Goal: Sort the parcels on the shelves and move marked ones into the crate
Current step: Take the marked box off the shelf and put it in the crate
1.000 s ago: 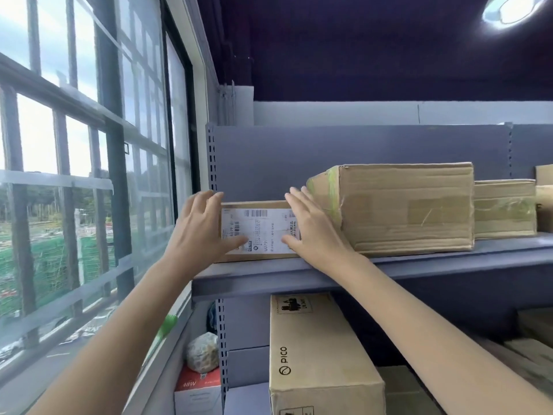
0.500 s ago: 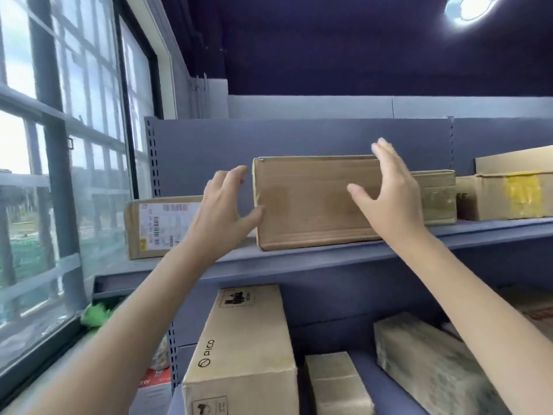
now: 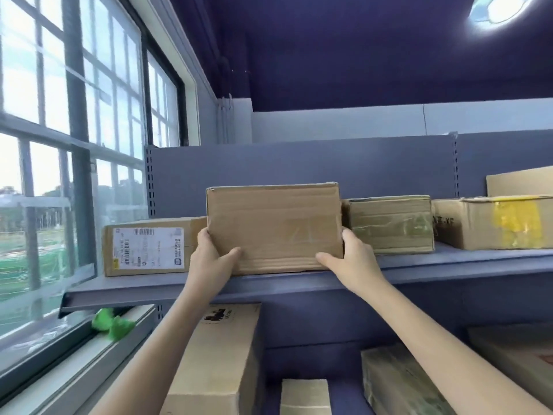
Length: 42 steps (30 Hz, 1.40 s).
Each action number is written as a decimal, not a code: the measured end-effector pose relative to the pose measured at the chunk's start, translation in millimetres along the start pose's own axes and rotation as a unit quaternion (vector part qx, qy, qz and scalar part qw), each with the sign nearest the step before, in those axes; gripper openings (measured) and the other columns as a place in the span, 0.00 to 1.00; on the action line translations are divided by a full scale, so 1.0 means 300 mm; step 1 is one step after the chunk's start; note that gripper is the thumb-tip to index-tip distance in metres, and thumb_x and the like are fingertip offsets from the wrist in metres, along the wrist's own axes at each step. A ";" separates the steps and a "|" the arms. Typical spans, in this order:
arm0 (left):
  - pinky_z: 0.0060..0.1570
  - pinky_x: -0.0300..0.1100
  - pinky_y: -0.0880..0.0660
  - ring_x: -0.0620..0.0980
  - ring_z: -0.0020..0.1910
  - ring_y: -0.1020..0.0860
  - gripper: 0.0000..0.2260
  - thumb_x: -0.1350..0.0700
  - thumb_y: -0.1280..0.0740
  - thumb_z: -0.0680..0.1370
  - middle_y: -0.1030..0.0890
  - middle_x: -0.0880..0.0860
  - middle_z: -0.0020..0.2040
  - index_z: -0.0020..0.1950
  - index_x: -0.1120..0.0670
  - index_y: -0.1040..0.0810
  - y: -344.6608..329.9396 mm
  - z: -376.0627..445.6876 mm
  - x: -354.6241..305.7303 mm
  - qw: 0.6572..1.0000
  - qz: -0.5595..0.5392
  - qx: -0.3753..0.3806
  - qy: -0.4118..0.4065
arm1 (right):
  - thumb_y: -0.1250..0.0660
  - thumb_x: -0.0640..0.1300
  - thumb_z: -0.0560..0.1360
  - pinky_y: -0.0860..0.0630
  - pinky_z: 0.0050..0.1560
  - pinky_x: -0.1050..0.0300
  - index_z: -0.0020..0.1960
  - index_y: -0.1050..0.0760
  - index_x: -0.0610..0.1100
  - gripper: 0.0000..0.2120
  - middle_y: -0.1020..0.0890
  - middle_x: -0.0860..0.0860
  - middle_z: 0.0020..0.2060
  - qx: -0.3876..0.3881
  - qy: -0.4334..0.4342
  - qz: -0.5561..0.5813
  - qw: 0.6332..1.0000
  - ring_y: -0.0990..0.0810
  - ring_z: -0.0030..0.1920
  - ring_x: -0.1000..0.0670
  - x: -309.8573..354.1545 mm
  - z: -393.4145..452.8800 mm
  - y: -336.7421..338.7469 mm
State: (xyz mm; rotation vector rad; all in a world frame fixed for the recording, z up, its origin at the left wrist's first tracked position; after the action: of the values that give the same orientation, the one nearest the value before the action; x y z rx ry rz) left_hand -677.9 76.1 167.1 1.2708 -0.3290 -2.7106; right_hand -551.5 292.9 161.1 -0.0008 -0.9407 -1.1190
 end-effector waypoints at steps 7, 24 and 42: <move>0.59 0.49 0.29 0.52 0.58 0.27 0.23 0.58 0.31 0.73 0.26 0.52 0.58 0.66 0.57 0.35 0.091 -0.084 -0.062 0.997 -0.038 0.004 -0.061 | 0.28 0.44 0.70 0.31 0.47 0.67 0.62 0.28 0.45 0.21 0.20 0.53 0.52 -0.047 0.060 0.045 0.996 0.24 0.49 0.54 0.080 -0.110 0.074; 0.42 0.25 0.28 0.32 0.43 0.25 0.17 0.57 0.31 0.74 0.25 0.43 0.49 0.60 0.50 0.32 0.299 -0.173 -0.249 0.954 -0.207 -0.064 -0.209 | 0.31 0.46 0.73 0.26 0.51 0.68 0.57 0.27 0.56 0.14 0.19 0.61 0.50 -0.131 0.200 0.232 0.943 0.20 0.53 0.61 0.296 -0.271 0.228; 0.58 0.40 0.27 0.47 0.55 0.26 0.18 0.64 0.33 0.70 0.25 0.52 0.54 0.57 0.53 0.33 0.363 -0.123 -0.346 0.899 -0.333 0.033 -0.282 | 0.39 0.43 0.77 0.33 0.68 0.48 0.71 0.38 0.36 0.25 0.27 0.43 0.66 -0.135 0.301 0.292 0.898 0.30 0.68 0.48 0.495 -0.219 0.291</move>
State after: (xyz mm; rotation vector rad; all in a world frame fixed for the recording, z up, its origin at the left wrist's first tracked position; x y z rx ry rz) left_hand -580.6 -13.0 248.4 0.6350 -0.0239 -3.6659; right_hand -427.0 192.6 253.1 -0.1488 -0.1885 -0.6100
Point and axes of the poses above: each hand's wrist, its own z-axis towards the middle knuckle, its own y-axis out of the back of the hand, x = y × z, the point moved 6 cm from there along z, towards the middle knuckle
